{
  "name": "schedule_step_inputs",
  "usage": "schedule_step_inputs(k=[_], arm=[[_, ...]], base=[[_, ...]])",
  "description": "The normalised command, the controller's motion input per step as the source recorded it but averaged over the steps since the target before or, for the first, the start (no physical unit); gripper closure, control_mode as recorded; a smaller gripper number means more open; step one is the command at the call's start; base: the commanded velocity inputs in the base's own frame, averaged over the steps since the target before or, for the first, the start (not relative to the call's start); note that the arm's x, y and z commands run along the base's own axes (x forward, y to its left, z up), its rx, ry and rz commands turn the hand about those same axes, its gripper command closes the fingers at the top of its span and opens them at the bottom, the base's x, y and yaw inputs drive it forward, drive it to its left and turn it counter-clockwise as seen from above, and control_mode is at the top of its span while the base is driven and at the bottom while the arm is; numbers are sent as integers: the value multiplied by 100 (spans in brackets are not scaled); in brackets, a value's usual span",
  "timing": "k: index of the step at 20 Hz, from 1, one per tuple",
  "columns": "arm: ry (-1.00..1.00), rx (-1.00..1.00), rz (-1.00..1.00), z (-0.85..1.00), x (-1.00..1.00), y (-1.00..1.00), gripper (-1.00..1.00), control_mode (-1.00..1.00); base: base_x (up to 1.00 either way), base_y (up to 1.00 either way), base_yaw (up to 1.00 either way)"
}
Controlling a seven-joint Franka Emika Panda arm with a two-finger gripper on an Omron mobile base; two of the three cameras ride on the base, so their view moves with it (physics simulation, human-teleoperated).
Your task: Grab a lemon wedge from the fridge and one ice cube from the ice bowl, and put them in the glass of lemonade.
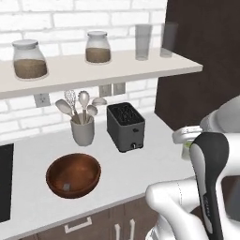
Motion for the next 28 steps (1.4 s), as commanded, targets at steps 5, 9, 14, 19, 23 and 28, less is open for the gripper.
schedule_step_inputs(k=[5,9,14,19,23,28], arm=[[0,0,0,0,0,0,100,100],[0,0,0,0,0,0,100,100],[0,0,0,0,0,0,100,100],[28,11,-7,-11,62,-87,100,-100],[30,8,-10,-12,89,-69,100,-100],[5,-4,-4,-28,54,-6,100,-100]], base=[[4,-97,0],[43,-53,0],[58,-19,0],[0,0,0],[0,0,0],[0,0,0]])
